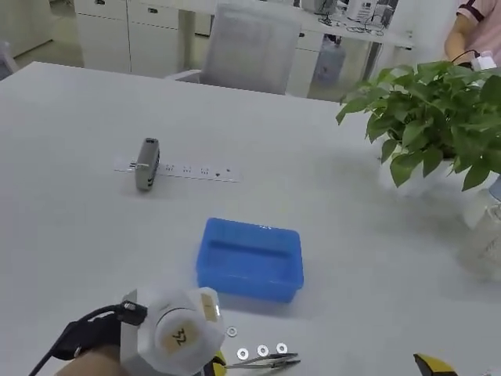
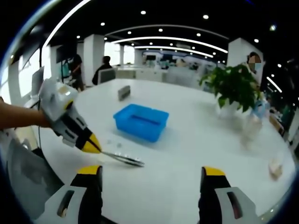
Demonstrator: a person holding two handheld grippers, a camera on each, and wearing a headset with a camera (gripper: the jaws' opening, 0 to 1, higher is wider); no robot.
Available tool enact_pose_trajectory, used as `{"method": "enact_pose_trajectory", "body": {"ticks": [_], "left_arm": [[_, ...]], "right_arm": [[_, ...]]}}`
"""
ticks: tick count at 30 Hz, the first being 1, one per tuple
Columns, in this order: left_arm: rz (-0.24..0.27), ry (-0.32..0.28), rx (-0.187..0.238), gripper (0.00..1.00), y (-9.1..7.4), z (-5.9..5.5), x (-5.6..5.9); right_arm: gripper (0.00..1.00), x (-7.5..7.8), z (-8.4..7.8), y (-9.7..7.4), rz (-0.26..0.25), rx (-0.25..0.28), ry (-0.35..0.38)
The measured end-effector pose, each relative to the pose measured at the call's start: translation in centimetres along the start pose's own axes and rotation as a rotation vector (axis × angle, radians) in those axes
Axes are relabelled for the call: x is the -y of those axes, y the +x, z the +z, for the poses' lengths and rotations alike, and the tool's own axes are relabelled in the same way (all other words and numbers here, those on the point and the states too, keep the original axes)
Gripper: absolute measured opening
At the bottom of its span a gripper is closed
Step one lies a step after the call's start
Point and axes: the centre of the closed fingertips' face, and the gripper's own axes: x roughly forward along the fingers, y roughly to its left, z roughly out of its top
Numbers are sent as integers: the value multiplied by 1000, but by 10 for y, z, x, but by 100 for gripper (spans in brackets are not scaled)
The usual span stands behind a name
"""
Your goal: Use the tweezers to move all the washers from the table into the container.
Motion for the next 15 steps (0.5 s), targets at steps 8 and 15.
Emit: {"method": "enact_pose_trajectory", "body": {"ticks": [8,15], "left_arm": [[60,-36,85,0,-36,24,1],[85,-32,114,0,-58,34,3]], "right_arm": [[84,0,0,0,2,0,-3],[80,-11,-3,2,61,-16,-17]]}}
